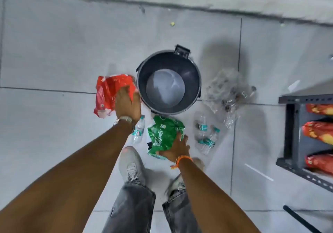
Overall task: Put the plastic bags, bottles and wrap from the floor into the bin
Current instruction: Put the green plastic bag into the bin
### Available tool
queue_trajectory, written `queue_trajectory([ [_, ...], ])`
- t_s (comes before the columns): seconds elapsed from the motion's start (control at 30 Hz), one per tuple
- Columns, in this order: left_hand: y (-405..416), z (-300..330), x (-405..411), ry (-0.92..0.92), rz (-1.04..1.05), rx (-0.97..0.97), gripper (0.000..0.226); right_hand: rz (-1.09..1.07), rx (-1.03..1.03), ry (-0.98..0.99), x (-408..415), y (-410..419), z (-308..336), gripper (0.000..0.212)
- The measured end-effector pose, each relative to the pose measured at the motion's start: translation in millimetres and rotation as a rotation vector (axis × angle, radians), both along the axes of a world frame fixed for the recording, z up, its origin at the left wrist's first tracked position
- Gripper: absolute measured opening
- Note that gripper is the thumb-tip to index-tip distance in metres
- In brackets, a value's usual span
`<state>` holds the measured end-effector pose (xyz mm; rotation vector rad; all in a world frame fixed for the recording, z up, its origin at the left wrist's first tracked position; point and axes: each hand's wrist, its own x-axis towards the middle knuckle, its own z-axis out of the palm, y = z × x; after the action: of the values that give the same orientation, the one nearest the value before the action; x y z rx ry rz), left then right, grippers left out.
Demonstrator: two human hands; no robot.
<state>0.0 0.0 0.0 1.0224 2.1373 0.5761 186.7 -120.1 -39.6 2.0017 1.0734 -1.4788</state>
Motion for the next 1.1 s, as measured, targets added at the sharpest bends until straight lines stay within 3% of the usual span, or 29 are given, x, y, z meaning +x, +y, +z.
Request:
queue_trajectory([
  [0.13, 41, -28, 11, 0.141, -0.033, 0.093, 0.051, -0.076, 0.098, -0.104, -29, 20, -48, 0.140],
  [0.33, 31, -75, 17, 0.231, -0.040, 0.161, 0.044, 0.110, 0.196, -0.262, -53, 18, -121, 0.119],
  [0.4, 29, -82, 20, 0.234, -0.033, 0.195, 0.041, 0.296, 0.266, -0.327, -53, 12, -138, 0.103],
  [0.47, 27, -84, 19, 0.234, -0.022, 0.220, 0.041, 0.301, 0.371, -0.290, -47, 7, -141, 0.077],
  [0.57, 28, -77, 19, 0.230, -0.040, 0.177, 0.042, 0.086, 0.493, -0.218, -23, 8, -108, 0.049],
  [0.67, 27, -60, 16, 0.237, -0.076, 0.101, 0.043, -0.169, 0.671, -0.285, 17, 34, -26, 0.033],
  [0.83, 40, -28, 13, 0.184, -0.031, -0.088, 0.038, -0.305, 1.245, -0.420, 63, 99, 143, 0.035],
  [0.97, 51, -8, 20, 0.140, -0.029, -0.151, 0.035, -0.532, 1.714, -0.197, 31, 170, 159, 0.036],
  [1.03, 49, -8, 19, 0.139, -0.024, -0.146, 0.037, -0.540, 1.654, -0.066, -1, 185, 121, 0.035],
  [1.1, 47, -13, 17, 0.138, -0.029, -0.112, 0.041, -0.413, 1.276, 0.050, -28, 188, 68, 0.032],
])
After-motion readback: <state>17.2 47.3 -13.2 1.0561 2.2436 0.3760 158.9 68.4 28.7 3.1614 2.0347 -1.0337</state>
